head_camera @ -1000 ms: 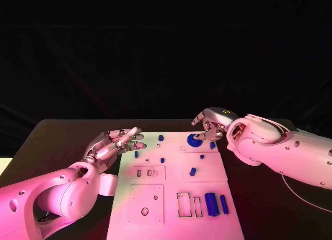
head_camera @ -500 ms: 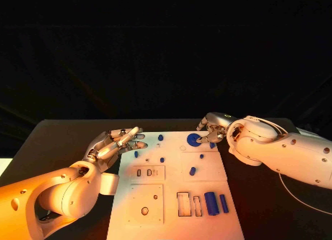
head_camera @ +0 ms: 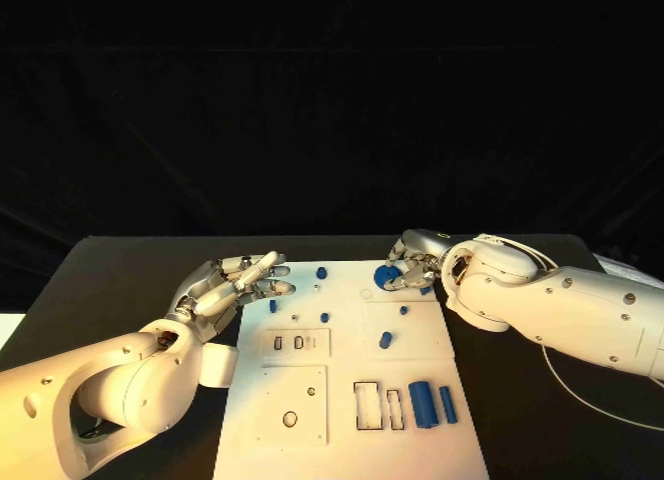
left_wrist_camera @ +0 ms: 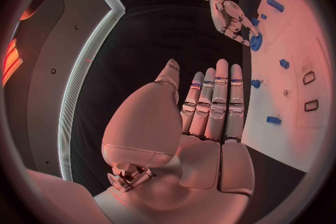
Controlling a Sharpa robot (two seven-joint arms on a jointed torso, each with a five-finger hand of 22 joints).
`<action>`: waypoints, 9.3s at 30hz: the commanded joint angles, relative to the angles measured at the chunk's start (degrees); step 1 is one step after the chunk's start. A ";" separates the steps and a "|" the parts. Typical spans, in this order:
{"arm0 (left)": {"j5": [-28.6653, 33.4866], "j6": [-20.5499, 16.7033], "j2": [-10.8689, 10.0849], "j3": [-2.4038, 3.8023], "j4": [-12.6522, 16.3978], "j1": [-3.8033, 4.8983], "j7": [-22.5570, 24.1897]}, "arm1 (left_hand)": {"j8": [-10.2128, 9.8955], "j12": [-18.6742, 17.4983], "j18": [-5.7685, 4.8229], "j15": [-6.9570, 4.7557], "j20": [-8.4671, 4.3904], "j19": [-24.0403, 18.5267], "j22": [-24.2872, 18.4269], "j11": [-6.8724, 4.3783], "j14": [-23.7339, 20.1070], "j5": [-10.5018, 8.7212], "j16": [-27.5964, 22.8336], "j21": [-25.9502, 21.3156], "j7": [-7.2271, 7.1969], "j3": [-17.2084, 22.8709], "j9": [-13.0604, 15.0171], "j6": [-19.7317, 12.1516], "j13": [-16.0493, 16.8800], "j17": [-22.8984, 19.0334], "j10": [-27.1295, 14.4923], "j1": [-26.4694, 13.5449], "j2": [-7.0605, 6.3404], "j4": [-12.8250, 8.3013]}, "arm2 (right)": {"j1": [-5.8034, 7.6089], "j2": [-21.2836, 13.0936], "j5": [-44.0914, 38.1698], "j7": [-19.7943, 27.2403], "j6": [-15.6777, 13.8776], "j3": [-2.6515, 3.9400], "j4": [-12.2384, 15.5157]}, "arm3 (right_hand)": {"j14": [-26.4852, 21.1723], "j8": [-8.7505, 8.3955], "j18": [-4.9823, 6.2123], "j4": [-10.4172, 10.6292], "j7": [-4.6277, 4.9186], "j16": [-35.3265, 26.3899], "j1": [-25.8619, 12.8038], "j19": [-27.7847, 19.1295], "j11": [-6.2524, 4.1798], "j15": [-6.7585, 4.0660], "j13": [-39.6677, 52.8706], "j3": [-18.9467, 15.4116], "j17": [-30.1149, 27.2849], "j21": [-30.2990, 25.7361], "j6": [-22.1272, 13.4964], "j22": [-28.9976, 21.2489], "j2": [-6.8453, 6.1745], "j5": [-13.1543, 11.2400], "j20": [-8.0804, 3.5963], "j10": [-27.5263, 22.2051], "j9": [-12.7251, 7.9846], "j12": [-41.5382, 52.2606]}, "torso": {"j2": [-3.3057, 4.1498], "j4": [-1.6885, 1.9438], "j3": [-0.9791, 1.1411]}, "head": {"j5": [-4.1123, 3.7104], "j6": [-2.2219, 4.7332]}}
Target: Assemble the parts on the task board
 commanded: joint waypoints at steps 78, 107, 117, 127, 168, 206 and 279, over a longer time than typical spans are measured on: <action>0.20 1.64 0.64 0.02 -0.92 0.03 -0.40 | -0.52 -0.50 0.63 0.07 0.07 -0.37 0.02 0.20 -0.55 -0.10 -0.40 0.18 0.09 -0.10 -0.06 0.06 0.04 0.28 -0.32 0.23 1.23 -0.76 | -1.87 11.47 -11.65 -3.05 -8.33 -0.60 1.96 | 4.73 2.47 -1.98 -0.61 -1.93 1.24 1.24 4.70 -1.78 -1.13 7.95 4.99 7.48 2.86 7.01 10.54 3.03 -2.54 -1.43 4.36 1.96 6.74 | 0.14 0.65 -0.19 | 0.42 -0.57; 0.20 1.62 0.77 0.02 -0.89 0.03 -0.48 | -0.52 -0.50 0.63 0.07 0.07 -0.37 0.02 0.20 -0.55 -0.10 -0.40 0.18 0.09 -0.10 -0.06 0.06 0.04 0.28 -0.32 0.23 1.23 -0.76 | -2.40 14.08 -11.69 -3.09 -4.60 -0.69 -0.77 | 4.68 -0.31 -1.91 -0.41 -0.47 1.18 0.15 4.45 -0.52 -0.10 6.38 5.48 7.37 2.74 3.52 10.29 1.16 -4.24 -0.60 2.98 1.35 4.49 | 0.13 0.39 -0.10 | 0.83 -1.01; 0.20 1.57 0.39 0.02 -0.64 0.03 -0.62 | -0.61 -0.59 0.64 0.08 0.09 -0.41 0.03 0.21 -0.59 -0.11 -0.43 0.19 0.10 -0.11 -0.07 0.04 0.04 0.36 -0.35 0.38 1.38 -0.95 | -2.40 14.53 -11.36 -3.27 -5.02 -0.69 -1.27 | 4.70 -0.54 -1.82 0.31 0.72 1.29 -0.45 4.14 0.62 0.95 3.95 5.14 7.63 2.57 -1.69 9.95 0.18 -8.16 0.43 0.97 0.21 1.35 | 0.12 0.37 -0.10 | 0.72 -1.08; 0.21 1.53 0.17 0.01 -0.44 0.03 -0.66 | -0.61 -0.59 0.64 0.08 0.09 -0.41 0.03 0.21 -0.59 -0.11 -0.43 0.19 0.10 -0.11 -0.07 0.04 0.04 0.36 -0.35 0.38 1.38 -0.95 | -2.40 14.75 -11.22 -3.36 -5.05 -0.69 -1.46 | 4.72 -0.53 -1.79 0.55 0.93 1.35 -0.35 4.05 0.81 1.13 3.52 5.11 7.76 2.52 -2.55 9.85 -0.04 -8.48 0.63 0.60 -0.03 0.80 | 0.15 0.33 -0.09 | 0.71 -1.10; 0.21 2.17 0.60 -0.06 -2.24 -0.21 -0.56 | -0.69 -0.68 0.64 0.09 0.10 -0.45 0.03 0.23 -0.65 -0.12 -0.47 0.20 0.11 -0.16 -0.08 0.00 0.03 0.43 -0.39 0.47 1.45 -1.10 | -1.91 -13.78 12.80 28.37 -8.12 -0.80 4.82 | 4.75 0.07 -1.77 -1.68 0.61 1.53 2.70 3.94 0.55 1.00 5.30 5.83 8.21 2.46 -0.05 9.83 -1.06 -3.40 0.67 1.46 0.01 2.62 | -1.31 -2.19 1.28 | -0.22 -0.85; 0.21 2.30 1.22 -0.09 -2.85 -0.56 -0.59 | -0.69 -0.68 0.64 0.09 0.10 -0.45 0.03 0.23 -0.65 -0.12 -0.47 0.20 0.11 -0.16 -0.08 0.00 0.03 0.43 -0.39 0.47 1.45 -1.10 | -4.87 -6.10 9.35 24.38 -5.57 -0.89 -6.34 | 4.78 0.44 -1.77 -2.76 0.49 1.59 3.74 3.95 0.39 0.87 6.14 6.76 8.41 2.45 1.43 9.87 0.70 -4.21 0.55 2.10 0.11 3.55 | -1.28 -2.15 1.56 | -0.24 -1.97; 0.69 1.94 1.17 -0.29 -5.15 -0.54 -0.58 | -0.83 -0.83 0.66 0.08 0.12 -0.53 0.05 0.19 -0.69 -0.11 -0.51 0.25 0.05 -0.25 -0.07 0.09 0.05 0.67 -0.28 0.94 1.65 -1.72 | -4.56 2.74 6.38 2.89 -9.64 -0.72 9.85 | 4.75 2.06 -1.65 -6.58 -2.02 1.37 2.49 3.57 -1.83 -1.15 6.17 12.65 8.21 2.18 8.66 9.45 6.04 -4.39 -1.48 2.20 2.00 2.84 | -1.31 -1.92 1.43 | 3.20 -3.49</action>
